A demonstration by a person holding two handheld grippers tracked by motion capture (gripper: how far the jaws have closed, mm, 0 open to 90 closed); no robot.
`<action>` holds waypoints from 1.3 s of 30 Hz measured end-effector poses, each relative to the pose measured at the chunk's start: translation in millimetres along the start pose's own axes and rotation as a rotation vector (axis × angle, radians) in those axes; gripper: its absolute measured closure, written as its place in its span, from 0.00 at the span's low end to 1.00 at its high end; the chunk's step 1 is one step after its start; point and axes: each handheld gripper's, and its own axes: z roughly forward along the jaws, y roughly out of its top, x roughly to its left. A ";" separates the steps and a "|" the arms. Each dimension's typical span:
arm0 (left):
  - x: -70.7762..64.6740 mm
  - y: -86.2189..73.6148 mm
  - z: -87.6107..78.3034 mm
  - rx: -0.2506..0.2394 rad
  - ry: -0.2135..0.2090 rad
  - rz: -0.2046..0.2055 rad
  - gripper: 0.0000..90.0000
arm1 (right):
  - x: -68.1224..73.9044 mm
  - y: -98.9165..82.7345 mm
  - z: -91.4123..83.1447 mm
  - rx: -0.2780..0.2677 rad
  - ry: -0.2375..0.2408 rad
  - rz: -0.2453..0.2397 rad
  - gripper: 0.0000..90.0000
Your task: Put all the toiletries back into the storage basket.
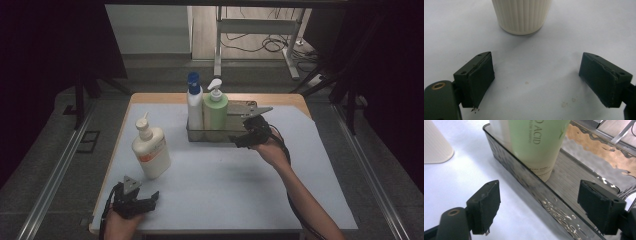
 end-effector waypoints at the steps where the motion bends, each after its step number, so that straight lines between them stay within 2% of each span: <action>1: -0.1 0.0 0.0 0.000 0.000 0.000 0.14 | 2.3 -1.5 -2.1 -0.003 0.001 -0.007 0.15; 16: 0.2 -0.4 0.1 -0.004 0.000 -0.001 0.14 | 9.8 -17.2 -18.5 0.014 0.010 -0.065 0.12; 19: 0.2 -0.5 0.2 -0.005 -0.001 -0.001 0.14 | 10.0 -21.7 -21.5 0.011 0.026 -0.053 0.07; 22: 0.2 -0.5 0.2 -0.005 -0.001 -0.001 0.14 | 9.4 -26.4 -24.3 0.014 0.037 -0.071 0.03; 24: 0.2 -0.6 0.2 -0.005 -0.001 -0.001 0.14 | 9.3 -30.2 -25.5 0.018 0.041 -0.067 0.00; 34: 0.2 -0.6 0.2 -0.005 0.000 -0.001 0.14 | 13.3 -50.8 -36.0 0.023 0.058 -0.054 0.00; 39: 0.2 -0.4 0.2 -0.005 0.000 -0.001 0.14 | 15.9 -62.1 -39.8 0.047 0.063 -0.037 0.00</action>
